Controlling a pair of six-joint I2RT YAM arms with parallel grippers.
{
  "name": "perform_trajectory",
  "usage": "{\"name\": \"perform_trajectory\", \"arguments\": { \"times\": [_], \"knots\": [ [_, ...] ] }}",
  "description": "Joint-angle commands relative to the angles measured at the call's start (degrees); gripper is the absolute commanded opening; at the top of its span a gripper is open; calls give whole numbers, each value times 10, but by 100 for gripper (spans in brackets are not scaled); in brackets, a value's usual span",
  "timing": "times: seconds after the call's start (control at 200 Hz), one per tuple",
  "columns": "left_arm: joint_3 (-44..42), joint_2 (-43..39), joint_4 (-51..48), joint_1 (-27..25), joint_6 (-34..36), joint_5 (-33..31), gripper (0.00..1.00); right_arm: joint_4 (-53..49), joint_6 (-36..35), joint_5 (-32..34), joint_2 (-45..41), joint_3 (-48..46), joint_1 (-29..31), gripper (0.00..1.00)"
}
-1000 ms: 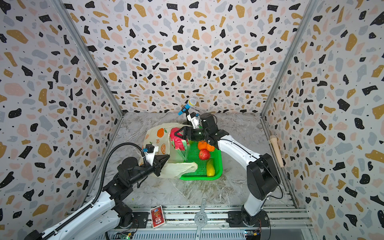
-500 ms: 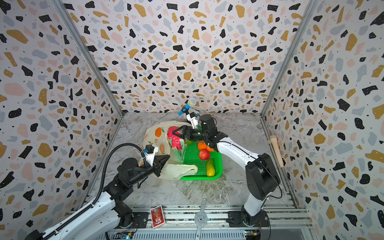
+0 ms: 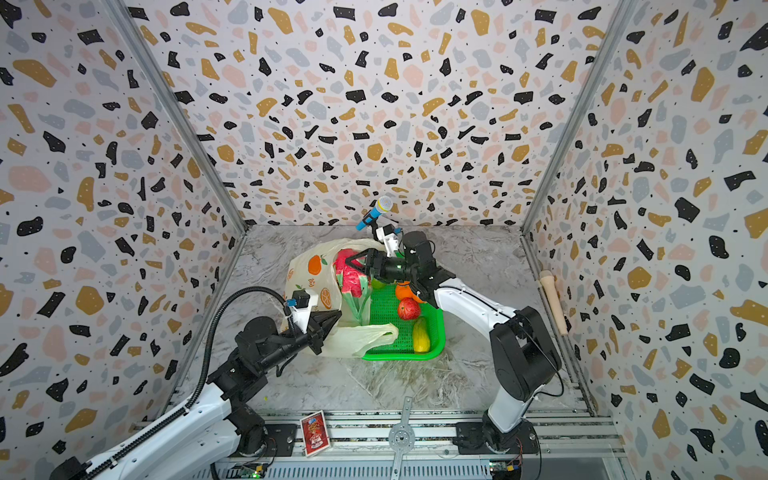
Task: Place the fruits into the plastic bag
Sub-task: 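Carry the dragon fruit over the bag mouth held by the left gripper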
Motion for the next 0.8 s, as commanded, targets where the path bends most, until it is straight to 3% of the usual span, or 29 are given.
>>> {"name": "perform_trajectory", "arguments": {
  "times": [0.0,0.14,0.37,0.796],
  "knots": [
    [-6,-4,42,-3,1,10,0,80,40,17,-47,-12,-3,0],
    [-11,-3,72,-5,-15,7,0,110,63,11,-42,-35,3,0],
    [-6,18,139,-5,-45,-1,0,95,39,-2,-41,-56,16,0],
    [-4,22,232,-5,-102,11,0,1,-64,-6,-22,-43,41,0]
  ]
}}
